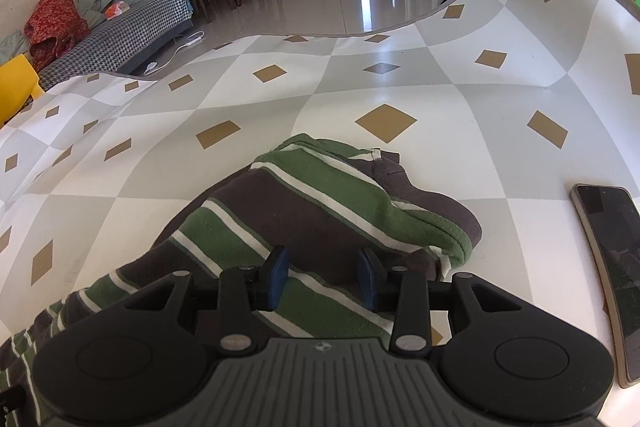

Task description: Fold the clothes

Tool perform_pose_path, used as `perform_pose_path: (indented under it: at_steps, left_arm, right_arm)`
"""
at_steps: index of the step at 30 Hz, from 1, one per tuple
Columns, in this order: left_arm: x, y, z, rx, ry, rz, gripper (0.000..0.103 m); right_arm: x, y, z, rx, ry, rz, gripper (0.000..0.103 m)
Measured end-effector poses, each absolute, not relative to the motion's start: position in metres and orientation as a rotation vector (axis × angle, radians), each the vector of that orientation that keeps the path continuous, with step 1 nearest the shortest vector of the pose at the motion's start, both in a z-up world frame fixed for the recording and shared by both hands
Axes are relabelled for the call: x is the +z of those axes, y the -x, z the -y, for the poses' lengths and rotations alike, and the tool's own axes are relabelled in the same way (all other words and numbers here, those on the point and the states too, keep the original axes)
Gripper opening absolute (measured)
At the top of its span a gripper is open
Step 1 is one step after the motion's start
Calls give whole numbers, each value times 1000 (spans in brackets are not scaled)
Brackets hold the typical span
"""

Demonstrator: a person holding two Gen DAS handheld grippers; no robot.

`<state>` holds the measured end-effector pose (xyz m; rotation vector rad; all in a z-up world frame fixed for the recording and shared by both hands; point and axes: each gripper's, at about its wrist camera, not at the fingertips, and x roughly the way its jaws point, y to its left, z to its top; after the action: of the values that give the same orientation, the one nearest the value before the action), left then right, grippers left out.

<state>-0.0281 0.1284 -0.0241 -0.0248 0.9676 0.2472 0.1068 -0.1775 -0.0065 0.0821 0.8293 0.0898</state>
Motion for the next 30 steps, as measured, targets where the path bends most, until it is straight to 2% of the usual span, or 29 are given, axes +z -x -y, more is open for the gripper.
perform_pose_path:
  at_steps: [18,24,30]
  left_arm:
    - [-23,-27,-149,276,-47,-964,103]
    - [-25,-35,-157,286,-22,-953,103]
    - [-28,-31,-165,291,58,-951,103]
  right_arm:
    - [-3,-73,173,166,37,-906,38]
    - [-3,-46,165,204,109,-929,45]
    - [-2,-31,169,219,94,-951,46]
